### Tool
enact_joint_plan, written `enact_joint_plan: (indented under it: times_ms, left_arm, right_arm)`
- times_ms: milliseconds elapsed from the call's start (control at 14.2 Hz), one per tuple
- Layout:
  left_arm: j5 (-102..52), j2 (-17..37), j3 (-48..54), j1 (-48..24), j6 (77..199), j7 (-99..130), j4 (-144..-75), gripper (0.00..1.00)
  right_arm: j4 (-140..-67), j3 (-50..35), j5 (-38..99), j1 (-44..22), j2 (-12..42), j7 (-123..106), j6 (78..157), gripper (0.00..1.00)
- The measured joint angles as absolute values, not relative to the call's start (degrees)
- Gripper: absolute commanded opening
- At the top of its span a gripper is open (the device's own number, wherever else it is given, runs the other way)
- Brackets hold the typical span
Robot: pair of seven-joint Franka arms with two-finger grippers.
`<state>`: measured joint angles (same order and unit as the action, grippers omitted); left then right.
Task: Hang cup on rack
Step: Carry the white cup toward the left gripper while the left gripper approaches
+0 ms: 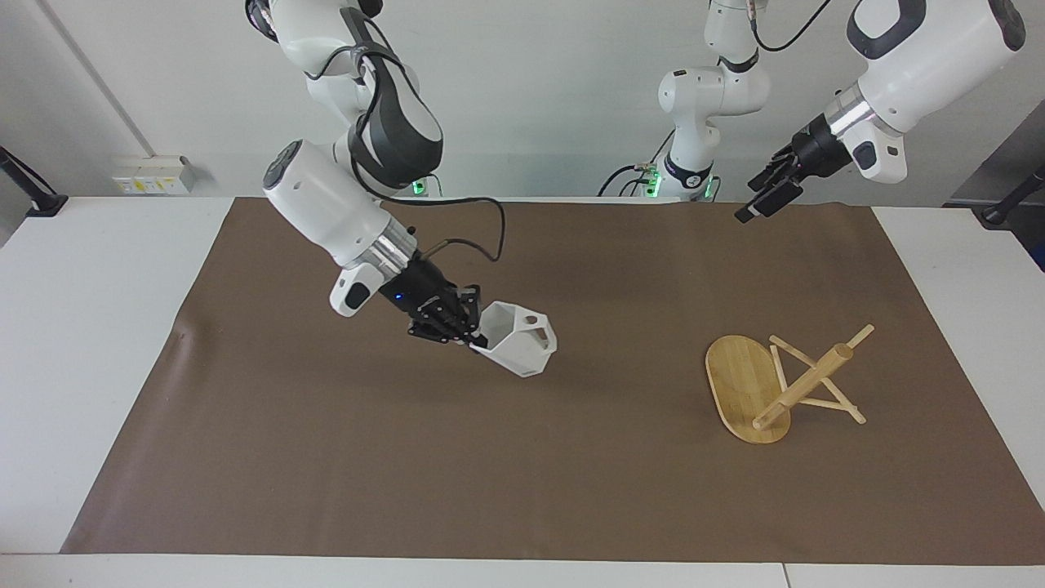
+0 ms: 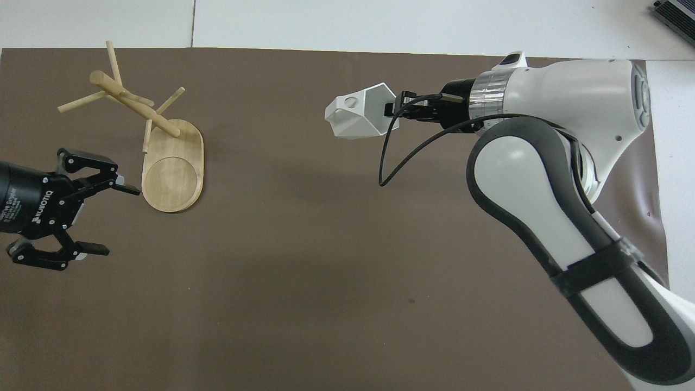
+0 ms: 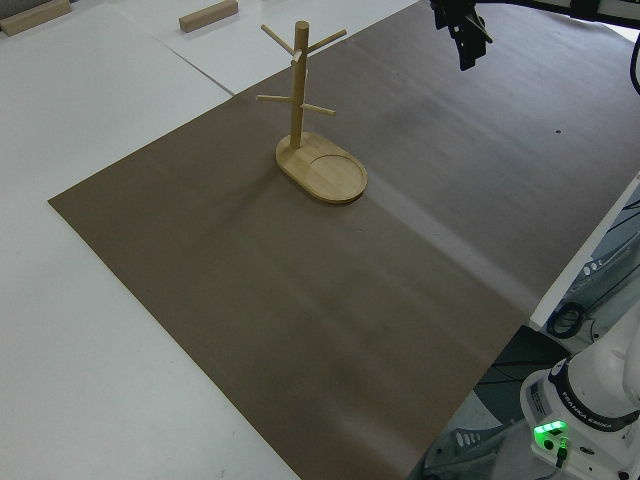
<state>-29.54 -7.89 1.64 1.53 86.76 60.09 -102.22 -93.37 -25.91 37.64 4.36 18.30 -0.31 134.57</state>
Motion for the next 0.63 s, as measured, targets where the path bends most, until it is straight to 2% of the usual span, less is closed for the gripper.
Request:
enact_joint_plan:
  times_ms: [282,634]
  left_arm:
    - [-39.22,-6.91,1.48,4.21,88.14,67.93,-104.00,1.00]
    - [-50.37,-5.47,1.54,5.07,95.65,72.76,-106.35,1.00]
  right_arm:
    - [-93.33,-33.88,46.23,4.20,17.90,-0.30,139.61,0.00]
    - [-93.35,-41.36,47.20,4.18,17.86,-0.30,141.74,0.00]
